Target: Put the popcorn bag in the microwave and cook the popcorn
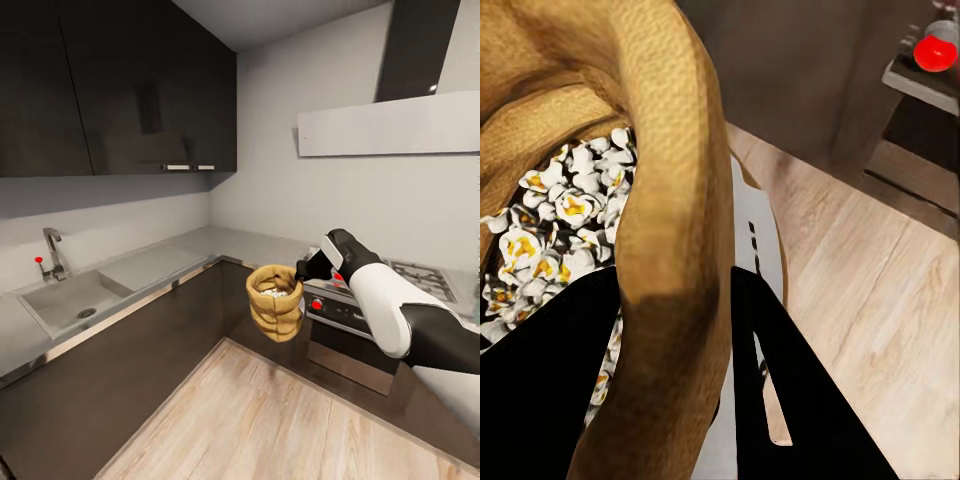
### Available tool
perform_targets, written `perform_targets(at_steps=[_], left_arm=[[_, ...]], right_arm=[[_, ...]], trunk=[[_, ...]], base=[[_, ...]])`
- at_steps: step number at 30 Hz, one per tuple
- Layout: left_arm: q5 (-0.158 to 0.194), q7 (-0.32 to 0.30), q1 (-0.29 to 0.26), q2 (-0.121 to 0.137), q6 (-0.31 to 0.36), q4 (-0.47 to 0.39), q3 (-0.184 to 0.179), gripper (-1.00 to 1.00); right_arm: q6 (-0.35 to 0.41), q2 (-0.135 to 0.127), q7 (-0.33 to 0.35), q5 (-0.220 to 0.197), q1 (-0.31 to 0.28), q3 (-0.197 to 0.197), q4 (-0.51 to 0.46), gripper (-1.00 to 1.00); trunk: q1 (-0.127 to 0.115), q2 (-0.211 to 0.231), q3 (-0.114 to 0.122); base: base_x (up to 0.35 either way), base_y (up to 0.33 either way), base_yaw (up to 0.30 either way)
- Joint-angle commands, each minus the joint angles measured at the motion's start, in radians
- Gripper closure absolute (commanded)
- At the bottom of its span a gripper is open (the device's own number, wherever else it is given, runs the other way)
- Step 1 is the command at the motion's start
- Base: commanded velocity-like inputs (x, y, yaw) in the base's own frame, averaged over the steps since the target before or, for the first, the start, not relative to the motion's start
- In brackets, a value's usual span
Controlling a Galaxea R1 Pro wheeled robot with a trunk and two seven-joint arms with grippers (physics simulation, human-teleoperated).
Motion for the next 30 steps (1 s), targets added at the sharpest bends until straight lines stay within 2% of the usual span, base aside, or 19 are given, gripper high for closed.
perform_targets(at_steps=[1, 19, 23, 27, 30], left_arm=[[0.005, 0.001, -0.001, 0.0, -0.003, 0.001, -0.001, -1.0], [0.004, 0.0, -0.001, 0.0, -0.003, 0.001, -0.001, -1.0], [0.005, 0.0, -0.001, 0.0, -0.003, 0.001, -0.001, -1.0], [0.005, 0.0, -0.001, 0.0, -0.003, 0.001, -0.001, -1.0], [0.004, 0.001, -0.001, 0.0, -0.003, 0.001, -0.001, -1.0]], right_arm=[[0.004, 0.0, 0.001, 0.001, 0.005, -0.006, -0.002, 1.0], [0.004, -0.001, 0.001, 0.001, 0.022, -0.005, -0.001, 1.0], [0.004, -0.009, 0.001, 0.002, 0.07, -0.005, -0.002, 1.0], [0.004, -0.016, 0.002, 0.001, 0.081, -0.006, -0.001, 1.0], [0.004, -0.031, 0.053, 0.002, 0.115, -0.005, -0.001, 1.0]], trunk=[[-0.001, -0.001, -0.001], [-0.001, -0.001, -0.001], [-0.001, -0.001, -0.001], [-0.001, -0.001, -0.001], [-0.001, -0.001, -0.001]], base=[[-0.347, 0.0, 0.0], [-0.347, 0.0, 0.0], [-0.347, 0.0, 0.0], [-0.347, 0.0, 0.0], [-0.347, 0.0, 0.0]])
